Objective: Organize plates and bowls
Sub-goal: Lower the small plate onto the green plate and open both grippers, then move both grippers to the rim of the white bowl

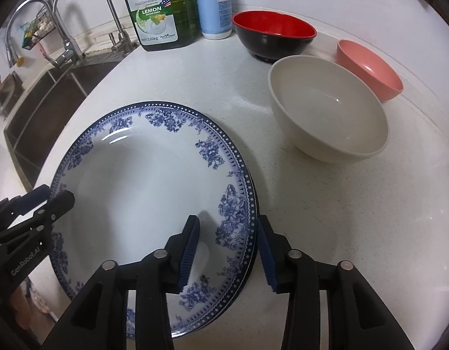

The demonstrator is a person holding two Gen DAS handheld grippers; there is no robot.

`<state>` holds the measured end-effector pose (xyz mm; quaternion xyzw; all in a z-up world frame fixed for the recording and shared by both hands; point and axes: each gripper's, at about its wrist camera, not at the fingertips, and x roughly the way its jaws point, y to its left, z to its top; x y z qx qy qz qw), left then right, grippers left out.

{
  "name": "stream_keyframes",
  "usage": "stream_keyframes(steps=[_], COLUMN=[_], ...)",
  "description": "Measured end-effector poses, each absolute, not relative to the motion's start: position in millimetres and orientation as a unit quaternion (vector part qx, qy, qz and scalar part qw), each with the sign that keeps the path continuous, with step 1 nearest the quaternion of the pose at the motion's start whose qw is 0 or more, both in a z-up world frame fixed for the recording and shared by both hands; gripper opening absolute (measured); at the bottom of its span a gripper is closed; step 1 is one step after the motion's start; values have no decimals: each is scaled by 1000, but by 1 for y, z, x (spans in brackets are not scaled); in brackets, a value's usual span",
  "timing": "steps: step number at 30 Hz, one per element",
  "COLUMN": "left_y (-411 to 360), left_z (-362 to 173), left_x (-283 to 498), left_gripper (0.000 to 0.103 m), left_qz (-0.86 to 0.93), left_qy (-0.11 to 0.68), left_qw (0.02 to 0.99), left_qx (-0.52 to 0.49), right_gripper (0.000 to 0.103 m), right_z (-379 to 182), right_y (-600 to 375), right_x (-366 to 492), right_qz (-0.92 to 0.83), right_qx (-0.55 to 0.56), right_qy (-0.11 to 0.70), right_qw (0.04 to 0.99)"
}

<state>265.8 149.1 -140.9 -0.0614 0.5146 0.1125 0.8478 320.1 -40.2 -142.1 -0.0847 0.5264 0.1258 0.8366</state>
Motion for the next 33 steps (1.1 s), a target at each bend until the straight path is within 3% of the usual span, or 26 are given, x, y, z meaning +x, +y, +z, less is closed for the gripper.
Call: stream_keyframes(steps=[2, 12, 33], left_y=[150, 136, 59], left_z=[-136, -100, -50], left_x=[267, 274, 338], left_gripper=[60, 75, 74], left_qz=[113, 81, -15], left_qy=[509, 466, 407], left_qw=[851, 880, 913], left_qx=[-61, -42, 20], right_gripper=[51, 51, 51], right_z=[-140, -107, -57], right_y=[-42, -58, -139], right_x=[320, 312, 332], right_qz=[126, 115, 32], right_qx=[-79, -63, 0], right_qy=[524, 485, 418], right_qw=[839, 865, 908])
